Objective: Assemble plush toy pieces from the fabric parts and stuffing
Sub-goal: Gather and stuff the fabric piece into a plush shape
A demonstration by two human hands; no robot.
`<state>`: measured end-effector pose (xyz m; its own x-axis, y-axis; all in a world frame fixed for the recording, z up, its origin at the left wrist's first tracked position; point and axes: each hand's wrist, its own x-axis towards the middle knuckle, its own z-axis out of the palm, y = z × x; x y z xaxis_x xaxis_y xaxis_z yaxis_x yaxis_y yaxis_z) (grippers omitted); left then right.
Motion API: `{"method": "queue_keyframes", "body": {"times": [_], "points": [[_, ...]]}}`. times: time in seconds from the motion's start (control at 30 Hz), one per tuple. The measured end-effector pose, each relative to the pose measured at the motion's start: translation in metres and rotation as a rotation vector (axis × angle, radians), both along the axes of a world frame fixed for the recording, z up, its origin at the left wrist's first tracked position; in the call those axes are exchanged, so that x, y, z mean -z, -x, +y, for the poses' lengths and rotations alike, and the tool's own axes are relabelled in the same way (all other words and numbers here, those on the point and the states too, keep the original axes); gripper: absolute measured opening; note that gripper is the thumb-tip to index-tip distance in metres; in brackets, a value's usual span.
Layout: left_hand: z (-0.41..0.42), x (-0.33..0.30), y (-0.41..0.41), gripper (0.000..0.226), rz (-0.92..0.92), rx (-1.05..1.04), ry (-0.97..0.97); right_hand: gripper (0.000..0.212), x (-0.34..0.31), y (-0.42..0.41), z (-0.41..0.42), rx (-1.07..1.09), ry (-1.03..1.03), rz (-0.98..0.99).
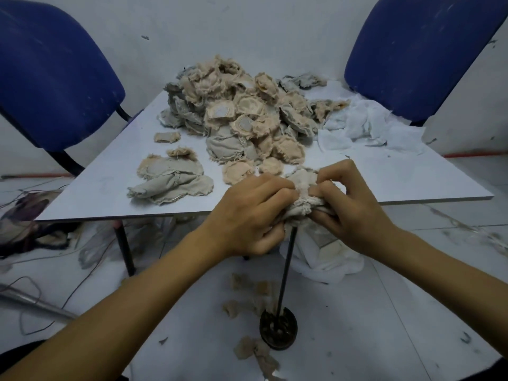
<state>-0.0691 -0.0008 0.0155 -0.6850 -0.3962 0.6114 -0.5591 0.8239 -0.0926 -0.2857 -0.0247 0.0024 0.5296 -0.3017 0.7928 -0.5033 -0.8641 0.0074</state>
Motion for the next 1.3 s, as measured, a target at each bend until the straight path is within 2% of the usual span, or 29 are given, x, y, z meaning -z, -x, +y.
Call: {"method": "queue_keyframes", "body": {"times": [0.2, 0.37, 0.53, 0.67, 0.77, 0.93, 1.07, 1.3], "points": [[0.015, 0.038, 0.009, 0.023, 0.208, -0.006, -0.096, 0.024, 0.036, -0.008, 0.018, 0.015, -0.109, -0.112], [0.027, 0.056, 0.017, 0.020, 0.272, -0.024, -0.148, 0.031, 0.053, -0.018, 0.034, 0.046, -0.185, -0.193], [0.012, 0.023, 0.011, 0.025, 0.233, -0.032, -0.036, 0.035, 0.018, -0.007, 0.028, 0.074, -0.079, -0.101], [0.001, -0.012, 0.016, 0.023, 0.397, -0.057, 0.054, 0.022, -0.025, -0.011, 0.021, 0.106, 0.052, -0.238], [-0.003, -0.022, 0.023, 0.018, 0.463, -0.095, 0.084, 0.021, -0.036, -0.015, 0.018, 0.155, 0.062, -0.242], [-0.004, -0.019, 0.021, 0.025, 0.452, -0.096, 0.118, 0.013, -0.026, -0.017, 0.019, 0.176, 0.053, -0.162], [-0.008, -0.020, 0.014, 0.011, 0.404, -0.078, 0.126, 0.013, -0.020, -0.016, 0.018, 0.165, 0.046, -0.157], [-0.009, -0.017, 0.010, 0.011, 0.382, -0.075, 0.126, 0.015, -0.016, -0.017, 0.017, 0.175, 0.063, -0.153]]}}
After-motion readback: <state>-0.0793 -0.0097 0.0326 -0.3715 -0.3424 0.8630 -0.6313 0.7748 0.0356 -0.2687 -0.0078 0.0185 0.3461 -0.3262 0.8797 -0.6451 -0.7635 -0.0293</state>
